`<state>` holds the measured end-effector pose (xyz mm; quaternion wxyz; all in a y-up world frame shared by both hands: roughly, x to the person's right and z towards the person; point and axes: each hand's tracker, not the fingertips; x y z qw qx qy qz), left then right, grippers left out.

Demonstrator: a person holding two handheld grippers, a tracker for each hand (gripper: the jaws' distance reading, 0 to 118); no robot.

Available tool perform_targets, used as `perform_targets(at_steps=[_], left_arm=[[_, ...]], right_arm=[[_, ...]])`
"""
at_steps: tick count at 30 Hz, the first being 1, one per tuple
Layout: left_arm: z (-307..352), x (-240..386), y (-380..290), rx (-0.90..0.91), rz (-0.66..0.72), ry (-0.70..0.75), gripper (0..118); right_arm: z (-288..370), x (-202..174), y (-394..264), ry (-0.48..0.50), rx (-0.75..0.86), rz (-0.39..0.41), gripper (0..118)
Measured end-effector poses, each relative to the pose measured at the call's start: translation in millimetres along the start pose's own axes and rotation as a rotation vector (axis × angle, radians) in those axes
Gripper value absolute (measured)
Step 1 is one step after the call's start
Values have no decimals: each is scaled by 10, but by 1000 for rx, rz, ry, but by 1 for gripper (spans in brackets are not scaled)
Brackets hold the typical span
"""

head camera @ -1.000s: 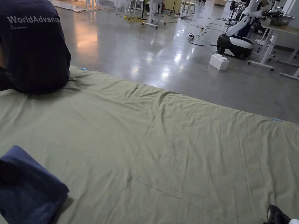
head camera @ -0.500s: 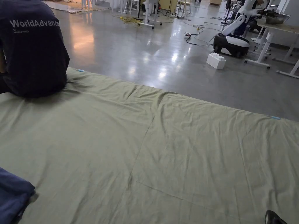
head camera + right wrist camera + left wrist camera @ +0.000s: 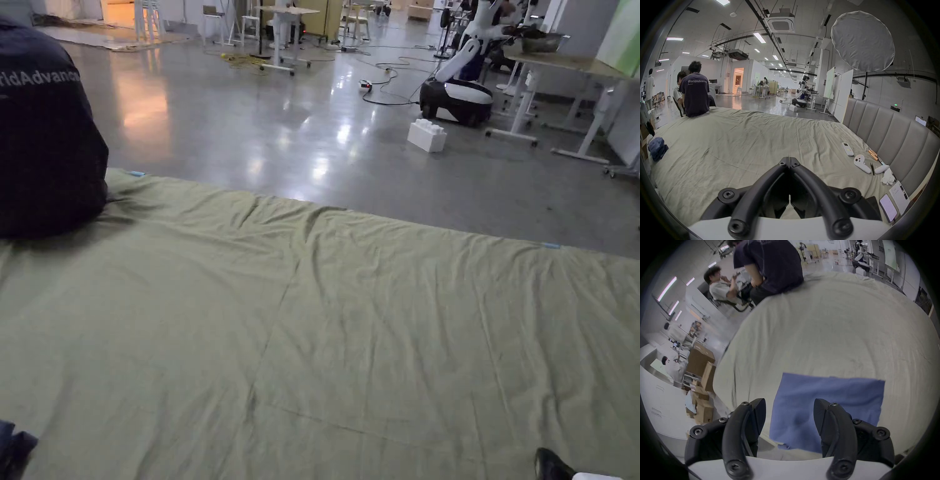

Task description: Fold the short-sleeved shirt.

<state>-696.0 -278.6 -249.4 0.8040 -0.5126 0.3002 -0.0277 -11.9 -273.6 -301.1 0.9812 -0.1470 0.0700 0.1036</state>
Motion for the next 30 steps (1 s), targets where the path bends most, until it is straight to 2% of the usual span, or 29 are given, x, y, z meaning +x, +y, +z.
perform_targets(at_steps=[4, 7, 12, 16, 21, 23, 24, 25, 26, 28, 30], left_arm=[[214, 360, -33, 149, 22, -54, 62], [504, 782, -130, 293, 42, -218, 62], [1057, 1507, -299, 529, 66, -333, 62], [1499, 2017, -441, 728, 74, -356, 62], [1900, 2593, -594, 880, 27, -328, 61], [1921, 2770, -597, 886, 10, -341, 55], [1959, 2830, -609, 890, 8, -349, 48], [1990, 2870, -609, 893, 19, -357, 31], [2057, 2953, -643, 901, 45, -374, 20], [2083, 3011, -644, 897, 82, -405, 19], [2157, 3048, -661, 890, 103, -457, 12]], right_arm=[[-16, 29, 13, 1, 3, -3, 1], [-41, 33, 71, 4, 15, -4, 1], [-105, 42, 189, -1, 40, -30, 1], [-148, 35, 253, -8, 53, -45, 1], [-198, 16, 269, -14, 64, -70, 1], [-207, 12, 265, -14, 65, -73, 1], [-209, 11, 260, -15, 70, -77, 1], [-206, 10, 258, -15, 70, -79, 1], [-204, 12, 255, -16, 69, -83, 1], [-196, 21, 240, -19, 75, -90, 1], [-180, 42, 215, -18, 74, -92, 1]])
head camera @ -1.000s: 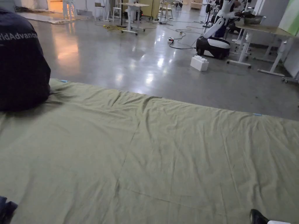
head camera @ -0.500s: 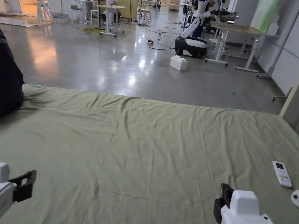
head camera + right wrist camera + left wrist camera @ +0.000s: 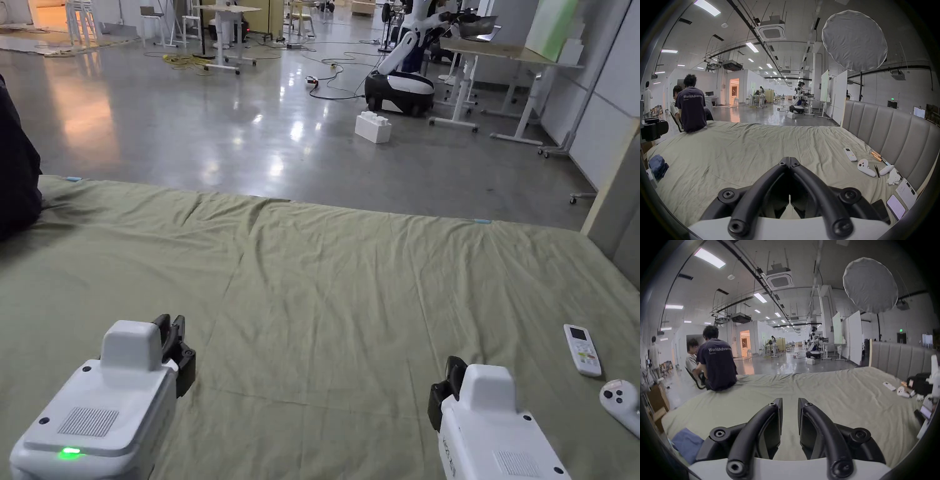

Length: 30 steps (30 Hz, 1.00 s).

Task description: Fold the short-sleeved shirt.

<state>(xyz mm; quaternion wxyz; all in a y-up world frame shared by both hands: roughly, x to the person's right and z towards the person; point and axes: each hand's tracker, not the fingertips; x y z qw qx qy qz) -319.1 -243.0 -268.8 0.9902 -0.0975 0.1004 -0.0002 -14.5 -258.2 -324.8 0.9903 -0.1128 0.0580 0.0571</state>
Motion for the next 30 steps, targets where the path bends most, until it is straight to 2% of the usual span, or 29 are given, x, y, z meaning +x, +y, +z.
perform_targets(at_steps=[1, 8, 30], left_arm=[[-6, 25, -5, -1, -15, 10, 8], [33, 192, -35, -15, 6, 2, 4], [79, 242, -135, -19, -18, 11, 4]], right_arm=[[7, 12, -8, -1, 0, -3, 1], [63, 101, -54, -4, -2, -27, 1], [122, 195, -20, -9, 8, -53, 1]])
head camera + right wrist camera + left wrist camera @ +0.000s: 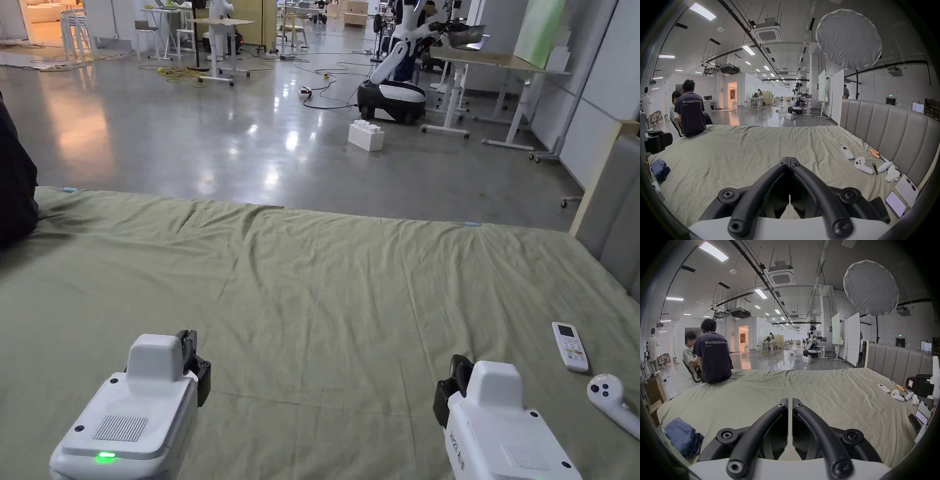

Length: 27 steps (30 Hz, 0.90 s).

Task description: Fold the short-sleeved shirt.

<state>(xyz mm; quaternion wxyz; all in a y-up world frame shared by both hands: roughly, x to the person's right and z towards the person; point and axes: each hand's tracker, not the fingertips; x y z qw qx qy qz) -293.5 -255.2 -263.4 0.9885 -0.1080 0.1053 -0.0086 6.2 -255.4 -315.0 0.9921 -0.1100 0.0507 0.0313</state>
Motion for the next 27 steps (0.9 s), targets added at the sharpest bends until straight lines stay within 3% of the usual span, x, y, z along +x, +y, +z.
perform_targets(at_steps=[15, 17, 19, 22, 25, 27], left_arm=[[-12, 71, 7, -7, -4, -14, 4], [-20, 93, 4, -11, -7, -11, 9], [-29, 106, 4, -12, -10, 3, 30], [-40, 113, 3, -3, -1, 28, 66], [-35, 111, 13, 14, 6, 38, 76], [-26, 106, 29, 17, 9, 34, 80]], right_arm=[[-8, -32, -15, 3, 13, 25, 4], [-19, -21, -17, 3, 18, 30, 37], [-27, -8, -23, -1, 18, 24, 67], [-25, -2, -15, -17, 32, 36, 75], [-28, 23, 3, -14, 43, 40, 99], [-25, 33, 12, -7, 48, 23, 107]])
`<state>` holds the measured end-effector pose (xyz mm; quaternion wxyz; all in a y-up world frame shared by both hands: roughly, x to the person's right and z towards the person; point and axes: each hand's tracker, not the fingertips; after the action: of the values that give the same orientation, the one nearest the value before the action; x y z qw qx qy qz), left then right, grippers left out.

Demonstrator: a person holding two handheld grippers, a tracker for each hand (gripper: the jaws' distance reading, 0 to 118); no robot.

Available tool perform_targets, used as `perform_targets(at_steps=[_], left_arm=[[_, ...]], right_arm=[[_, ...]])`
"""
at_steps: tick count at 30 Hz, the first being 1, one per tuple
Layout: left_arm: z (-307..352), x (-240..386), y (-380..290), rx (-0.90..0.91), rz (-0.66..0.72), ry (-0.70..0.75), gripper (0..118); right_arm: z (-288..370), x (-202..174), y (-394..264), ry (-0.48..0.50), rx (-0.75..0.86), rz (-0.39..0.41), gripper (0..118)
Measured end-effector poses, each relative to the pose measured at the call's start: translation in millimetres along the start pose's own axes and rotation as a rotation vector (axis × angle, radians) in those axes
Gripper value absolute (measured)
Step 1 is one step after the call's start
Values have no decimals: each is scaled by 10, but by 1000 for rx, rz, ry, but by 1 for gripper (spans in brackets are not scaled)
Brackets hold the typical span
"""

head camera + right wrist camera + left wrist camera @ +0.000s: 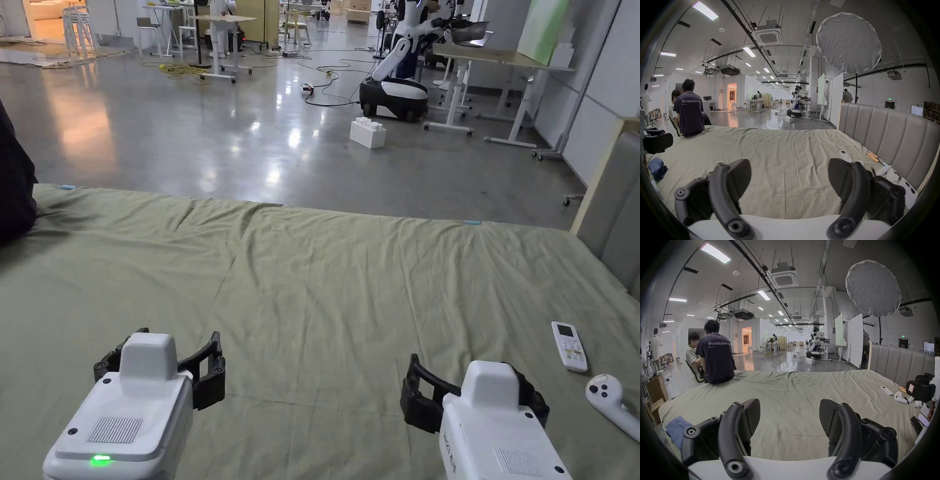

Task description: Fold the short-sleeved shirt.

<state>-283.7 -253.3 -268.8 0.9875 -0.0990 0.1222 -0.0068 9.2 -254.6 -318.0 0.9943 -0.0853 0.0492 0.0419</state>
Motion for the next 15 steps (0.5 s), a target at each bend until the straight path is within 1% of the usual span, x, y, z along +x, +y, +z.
perform_targets(at_steps=[2, 4, 7, 9, 10, 11, 12, 13, 14, 15], left_arm=[[21, -8, 15, 17, 9, -5, 88], [41, -27, 44, 25, 25, -8, 92], [8, -51, 114, -5, 50, -13, 92], [-10, -72, 124, -8, 51, -13, 92], [-10, -86, 128, -5, 53, -17, 93], [-22, -103, 124, -4, 56, -24, 94], [-26, -112, 127, -2, 64, -34, 95], [-27, -114, 131, 0, 72, -40, 97], [-27, -118, 133, 2, 81, -43, 98], [-29, -128, 141, 7, 89, -44, 98]], right_arm=[[2, 1, 28, -10, -8, -8, 113], [6, 2, 49, -9, 0, -5, 114], [-2, 1, 79, -1, -10, -13, 117], [3, 0, 112, -5, 4, 8, 118], [-15, 6, 111, 10, 35, 23, 118], [-31, 24, 99, 27, 29, -3, 118], [-50, 44, 89, 45, 8, -53, 118], [-65, 58, 100, 48, 5, -67, 118], [-77, 62, 99, 44, -25, -100, 118], [-85, 59, 127, 35, -4, -76, 118]])
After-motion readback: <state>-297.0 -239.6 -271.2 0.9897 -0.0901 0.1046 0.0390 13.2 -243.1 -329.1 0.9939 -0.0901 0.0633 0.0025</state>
